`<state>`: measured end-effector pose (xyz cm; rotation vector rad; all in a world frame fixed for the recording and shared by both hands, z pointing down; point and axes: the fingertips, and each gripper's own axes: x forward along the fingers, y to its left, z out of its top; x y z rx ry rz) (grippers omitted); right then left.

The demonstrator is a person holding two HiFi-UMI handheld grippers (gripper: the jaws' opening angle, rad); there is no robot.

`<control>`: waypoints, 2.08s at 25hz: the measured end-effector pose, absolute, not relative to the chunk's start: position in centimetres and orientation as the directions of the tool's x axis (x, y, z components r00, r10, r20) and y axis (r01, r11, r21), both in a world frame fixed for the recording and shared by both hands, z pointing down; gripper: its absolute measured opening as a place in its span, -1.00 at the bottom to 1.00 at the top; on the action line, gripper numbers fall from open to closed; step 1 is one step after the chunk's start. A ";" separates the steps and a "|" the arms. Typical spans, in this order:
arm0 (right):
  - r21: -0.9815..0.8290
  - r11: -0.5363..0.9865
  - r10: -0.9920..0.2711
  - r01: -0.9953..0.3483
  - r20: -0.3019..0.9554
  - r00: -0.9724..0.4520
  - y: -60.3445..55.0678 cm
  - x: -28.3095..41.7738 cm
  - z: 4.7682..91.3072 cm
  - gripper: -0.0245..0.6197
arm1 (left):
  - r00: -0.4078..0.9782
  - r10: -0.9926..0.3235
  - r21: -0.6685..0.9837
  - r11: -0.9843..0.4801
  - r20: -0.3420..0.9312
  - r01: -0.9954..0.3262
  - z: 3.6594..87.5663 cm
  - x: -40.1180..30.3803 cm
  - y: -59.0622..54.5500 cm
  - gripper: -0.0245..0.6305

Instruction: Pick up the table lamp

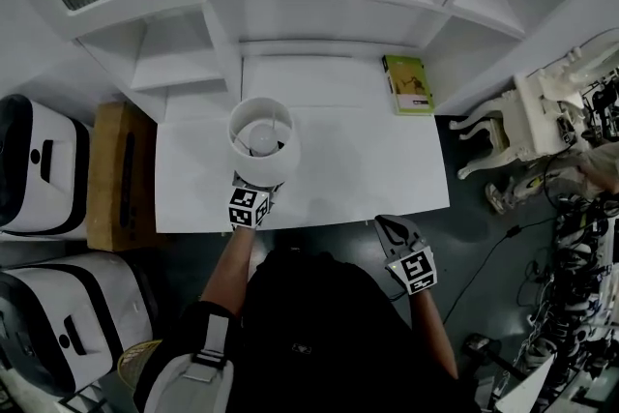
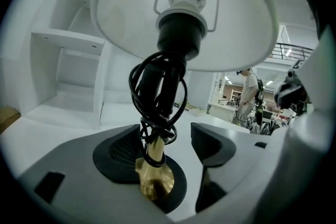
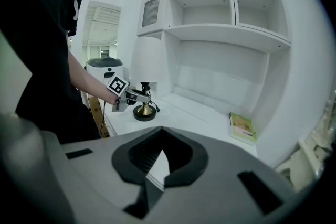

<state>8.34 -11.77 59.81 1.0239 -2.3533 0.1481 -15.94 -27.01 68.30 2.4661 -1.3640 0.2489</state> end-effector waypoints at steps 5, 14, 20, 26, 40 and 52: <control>0.114 0.676 -0.653 -0.728 0.552 -0.519 -11.6 8.8 60.4 -0.90 | 0.553 -0.776 0.188 -0.520 0.303 -0.833 68.7 -15.4 -27.7 -0.02; 0.114 0.656 -0.661 -0.746 0.564 -0.495 -11.7 8.8 61.0 -0.90 | 0.538 -0.798 0.161 -0.514 0.270 -0.843 68.4 -15.5 -29.3 -0.21; 0.125 0.652 -0.668 -0.748 0.561 -0.489 -12.3 8.7 60.9 -0.90 | 0.535 -0.809 0.132 -0.519 0.244 -0.844 67.6 -15.4 -29.6 -0.39; 0.122 0.660 -0.658 -0.741 0.571 -0.492 -12.2 9.1 61.1 -0.90 | 0.521 -0.824 0.144 -0.501 0.221 -0.854 67.4 -15.3 -29.7 -0.52; 0.112 0.688 -0.650 -0.717 0.534 -0.541 -13.3 8.1 60.3 -0.90 | 0.509 -0.829 0.149 -0.486 0.234 -0.861 66.2 -16.4 -28.4 -0.59; 0.091 0.679 -0.667 -0.729 0.491 -0.560 -13.5 7.6 60.1 -0.90 | 0.486 -0.837 0.122 -0.470 0.253 -0.874 65.1 -18.7 -27.6 -0.60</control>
